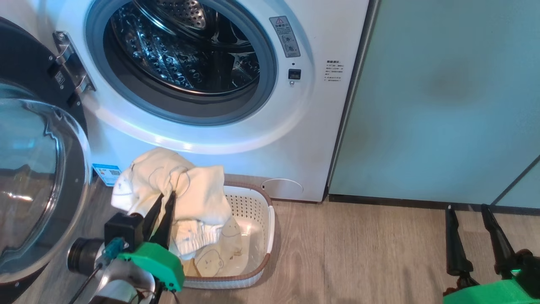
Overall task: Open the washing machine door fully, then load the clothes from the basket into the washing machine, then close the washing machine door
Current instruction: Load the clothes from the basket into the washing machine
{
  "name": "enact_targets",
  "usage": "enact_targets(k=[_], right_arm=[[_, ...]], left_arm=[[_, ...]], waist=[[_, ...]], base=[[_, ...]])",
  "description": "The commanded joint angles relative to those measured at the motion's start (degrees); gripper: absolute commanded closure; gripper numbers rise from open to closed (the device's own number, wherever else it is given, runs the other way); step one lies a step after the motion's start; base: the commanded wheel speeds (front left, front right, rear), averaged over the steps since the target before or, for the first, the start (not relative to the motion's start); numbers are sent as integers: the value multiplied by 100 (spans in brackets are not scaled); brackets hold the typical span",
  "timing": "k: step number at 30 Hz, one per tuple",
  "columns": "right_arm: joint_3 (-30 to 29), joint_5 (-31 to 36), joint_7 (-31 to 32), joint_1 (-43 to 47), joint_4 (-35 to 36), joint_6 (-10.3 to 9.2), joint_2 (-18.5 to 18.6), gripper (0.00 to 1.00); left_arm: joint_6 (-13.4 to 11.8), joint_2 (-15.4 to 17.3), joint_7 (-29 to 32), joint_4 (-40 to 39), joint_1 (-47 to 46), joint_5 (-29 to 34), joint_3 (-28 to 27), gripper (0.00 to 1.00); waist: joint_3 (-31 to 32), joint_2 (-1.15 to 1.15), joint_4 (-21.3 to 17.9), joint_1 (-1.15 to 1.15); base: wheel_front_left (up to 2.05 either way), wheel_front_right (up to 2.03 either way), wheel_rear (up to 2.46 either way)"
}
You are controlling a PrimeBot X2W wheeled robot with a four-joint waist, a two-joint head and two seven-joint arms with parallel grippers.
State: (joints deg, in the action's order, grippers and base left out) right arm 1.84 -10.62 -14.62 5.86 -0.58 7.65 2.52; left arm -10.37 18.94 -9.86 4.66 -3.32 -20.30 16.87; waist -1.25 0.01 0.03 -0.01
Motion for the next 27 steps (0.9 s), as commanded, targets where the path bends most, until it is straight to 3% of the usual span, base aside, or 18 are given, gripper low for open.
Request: enact_targets(k=[1, 27], right_arm=[[122, -51, -38, -87, 198, -16, 36, 0], [174, -83, -38, -144, 221, -16, 36, 0]], left_arm=[[-50, 170, 11, -243, -192, -40, -277, 100], [-152, 236, 36, -424, -195, -92, -232, 100]], waist=[[-5, -1, -6, 1], [-154, -1, -65, 1]], base=[[0, 0, 0], [0, 0, 0]])
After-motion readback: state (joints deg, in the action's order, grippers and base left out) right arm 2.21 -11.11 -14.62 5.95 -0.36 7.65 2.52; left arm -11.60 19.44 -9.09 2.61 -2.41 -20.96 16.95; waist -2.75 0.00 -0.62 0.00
